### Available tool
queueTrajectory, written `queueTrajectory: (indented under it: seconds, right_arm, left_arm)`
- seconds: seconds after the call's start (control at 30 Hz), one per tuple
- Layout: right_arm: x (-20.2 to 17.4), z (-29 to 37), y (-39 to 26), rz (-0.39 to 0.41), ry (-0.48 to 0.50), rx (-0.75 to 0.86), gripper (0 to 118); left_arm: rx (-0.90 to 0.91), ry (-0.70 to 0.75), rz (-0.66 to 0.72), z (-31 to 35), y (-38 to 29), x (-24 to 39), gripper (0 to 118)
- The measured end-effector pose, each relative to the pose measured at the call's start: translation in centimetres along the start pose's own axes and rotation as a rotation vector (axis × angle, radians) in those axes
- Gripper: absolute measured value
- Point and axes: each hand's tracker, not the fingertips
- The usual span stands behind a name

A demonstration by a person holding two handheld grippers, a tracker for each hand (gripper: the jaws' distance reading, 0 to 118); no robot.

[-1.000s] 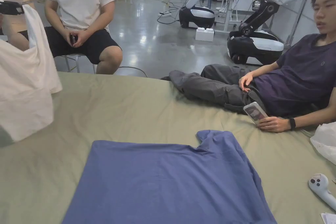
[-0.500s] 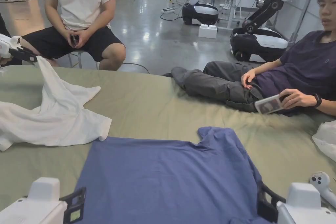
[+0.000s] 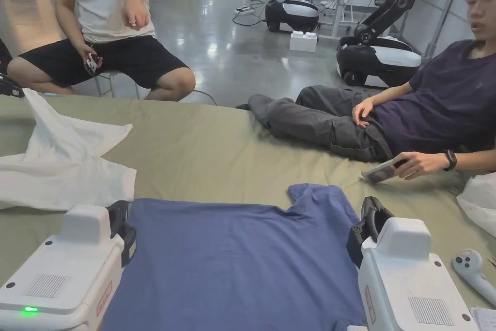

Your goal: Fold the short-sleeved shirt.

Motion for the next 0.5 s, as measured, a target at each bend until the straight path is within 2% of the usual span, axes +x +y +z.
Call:
queueTrajectory:
  seconds: [0.07,0.47,0.5]
  right_arm:
    - [0.1,-0.2,-0.1,-0.013,0.003,-0.012,0]
    - [0.6,0.1,-2.9,0.005,0.028,-0.130,0]
    - [0.6,0.0,-3.2,0.007,0.027,-0.139,0]
  left_arm:
    - [-0.039,-0.003,0.005,0.3,-0.2,-0.6,0]
    - [-0.683,-0.085,0.167,3.7,-10.0,-9.0,0]
    - [-0.715,-0.078,0.170,4.0,-10.9,-9.3,3]
